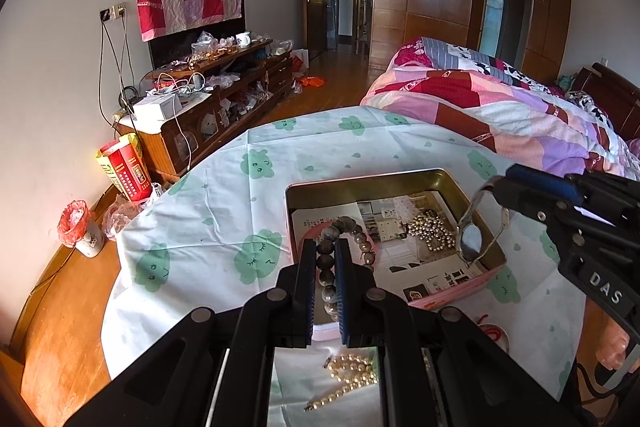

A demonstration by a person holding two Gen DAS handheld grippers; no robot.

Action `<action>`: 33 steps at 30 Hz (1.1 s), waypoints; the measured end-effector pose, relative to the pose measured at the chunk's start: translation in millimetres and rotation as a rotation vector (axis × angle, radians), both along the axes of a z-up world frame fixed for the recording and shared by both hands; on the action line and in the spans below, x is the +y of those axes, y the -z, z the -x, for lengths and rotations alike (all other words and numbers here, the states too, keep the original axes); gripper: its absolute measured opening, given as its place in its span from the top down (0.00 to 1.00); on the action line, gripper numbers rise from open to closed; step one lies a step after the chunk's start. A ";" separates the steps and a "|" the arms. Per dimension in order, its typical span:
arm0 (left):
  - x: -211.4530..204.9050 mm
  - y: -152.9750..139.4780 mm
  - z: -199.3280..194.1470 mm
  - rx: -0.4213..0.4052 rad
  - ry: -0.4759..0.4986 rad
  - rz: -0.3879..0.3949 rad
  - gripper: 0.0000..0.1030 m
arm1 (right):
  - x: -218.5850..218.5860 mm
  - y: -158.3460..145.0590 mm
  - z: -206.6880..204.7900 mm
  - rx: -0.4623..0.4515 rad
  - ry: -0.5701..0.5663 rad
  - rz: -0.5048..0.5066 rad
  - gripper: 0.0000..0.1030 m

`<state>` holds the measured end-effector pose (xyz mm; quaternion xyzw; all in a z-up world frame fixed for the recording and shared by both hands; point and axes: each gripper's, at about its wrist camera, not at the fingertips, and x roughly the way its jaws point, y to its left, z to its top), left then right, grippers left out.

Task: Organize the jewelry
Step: 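Carry the black bead bracelet and silver bangle over the tin with both grippers, then open both grippers to drop the black beads and silver bangle into the tin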

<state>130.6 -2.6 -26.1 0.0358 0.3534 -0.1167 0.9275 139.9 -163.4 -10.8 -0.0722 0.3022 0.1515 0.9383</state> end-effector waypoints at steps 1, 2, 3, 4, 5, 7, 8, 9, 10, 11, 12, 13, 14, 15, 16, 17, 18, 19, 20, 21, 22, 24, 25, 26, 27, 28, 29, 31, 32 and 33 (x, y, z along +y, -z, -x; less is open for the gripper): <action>-0.7 1.2 -2.3 0.003 -0.002 -0.002 0.92 | 0.0 1.2 -4.7 0.002 0.003 -0.003 0.83; -1.3 3.2 -5.5 0.007 -0.005 -0.005 0.92 | -0.7 1.9 -7.4 0.003 0.006 -0.005 0.83; -1.5 4.8 -7.8 0.011 -0.007 -0.007 0.92 | -1.2 3.4 -11.4 0.007 0.011 -0.007 0.83; -1.0 6.3 -8.5 0.015 -0.009 -0.007 0.92 | -2.0 4.7 -14.1 0.012 0.015 -0.010 0.83; -1.6 7.8 -10.9 0.020 -0.011 -0.006 0.92 | -2.8 6.1 -16.5 0.014 0.021 -0.013 0.83; -1.9 11.1 -14.6 0.031 -0.015 -0.004 0.92 | -5.6 10.2 -22.9 0.024 0.035 -0.018 0.83; -2.3 13.0 -17.0 0.036 -0.018 -0.006 0.92 | -6.6 12.0 -24.6 0.029 0.040 -0.018 0.83; -3.0 14.4 -18.6 0.039 -0.019 -0.008 0.92 | -7.2 14.5 -27.2 0.036 0.046 -0.018 0.83; -3.5 15.1 -19.4 0.041 -0.018 -0.008 0.92 | -7.5 16.7 -28.8 0.040 0.050 -0.015 0.83; -4.7 16.6 -20.8 0.044 -0.015 -0.010 0.92 | -7.5 19.3 -30.6 0.045 0.055 -0.009 0.83; -4.9 17.5 -22.0 0.046 -0.015 -0.012 0.92 | -7.8 22.2 -32.6 0.050 0.060 -0.003 0.83; -5.8 19.0 -23.2 0.049 -0.015 -0.013 0.92 | -8.5 25.4 -34.4 0.054 0.066 0.003 0.83; -6.4 20.4 -24.5 0.052 -0.016 -0.014 0.92 | -9.1 27.2 -35.6 0.058 0.069 0.006 0.83; -6.3 22.1 -25.7 0.055 -0.017 -0.015 0.92 | -9.6 30.2 -37.3 0.065 0.073 0.010 0.83; -6.9 24.4 -27.3 0.060 -0.018 -0.018 0.92 | -10.1 33.0 -38.8 0.071 0.077 0.016 0.83; -7.5 25.9 -28.5 0.063 -0.018 -0.020 0.92 | -10.7 35.2 -40.4 0.076 0.081 0.020 0.83; -8.6 28.3 -30.7 0.069 -0.019 -0.024 0.92 | -11.2 37.8 -41.7 0.079 0.086 0.026 0.83; -9.2 29.6 -32.1 0.072 -0.019 -0.026 0.92 | -11.7 39.9 -42.5 0.082 0.089 0.032 0.83; -9.9 30.7 -33.5 0.075 -0.020 -0.028 0.92 | -12.4 41.5 -43.2 0.083 0.093 0.035 0.83; -10.4 31.2 -34.5 0.077 -0.019 -0.030 0.92 | -12.9 42.8 -43.6 0.081 0.097 0.040 0.83; -11.2 31.8 -35.5 0.078 -0.018 -0.033 0.92 | -13.3 43.4 -44.7 0.080 0.099 0.043 0.83; -13.6 32.9 -36.8 0.082 -0.015 -0.037 0.92 | -13.3 44.7 -46.5 0.081 0.100 0.049 0.83; -14.3 33.3 -36.9 0.082 -0.013 -0.038 0.92 | -13.4 45.3 -47.4 0.081 0.100 0.050 0.83; -13.9 34.1 -37.6 0.082 -0.014 -0.039 0.92 | -13.6 45.9 -48.0 0.082 0.100 0.051 0.83; -14.2 33.9 -37.2 0.079 -0.018 -0.037 0.92 | -13.7 46.5 -48.6 0.084 0.100 0.054 0.83; -14.8 34.0 -37.3 0.080 -0.016 -0.037 0.92 | -13.1 47.4 -49.5 0.087 0.096 0.057 0.83; -16.1 34.6 -37.2 0.085 -0.013 -0.040 0.91 | -13.0 48.4 -49.4 0.089 0.095 0.059 0.83; -17.3 35.6 -37.3 0.089 -0.028 -0.061 0.85 | -13.8 49.0 -48.1 0.083 0.098 0.052 0.75; -16.9 35.6 -36.8 0.088 -0.035 -0.067 0.77 | -14.1 49.7 -47.8 0.087 0.098 0.048 0.58; -16.1 35.0 -35.8 0.084 -0.043 -0.070 0.61 | -14.8 49.8 -47.0 0.090 0.097 0.042 0.52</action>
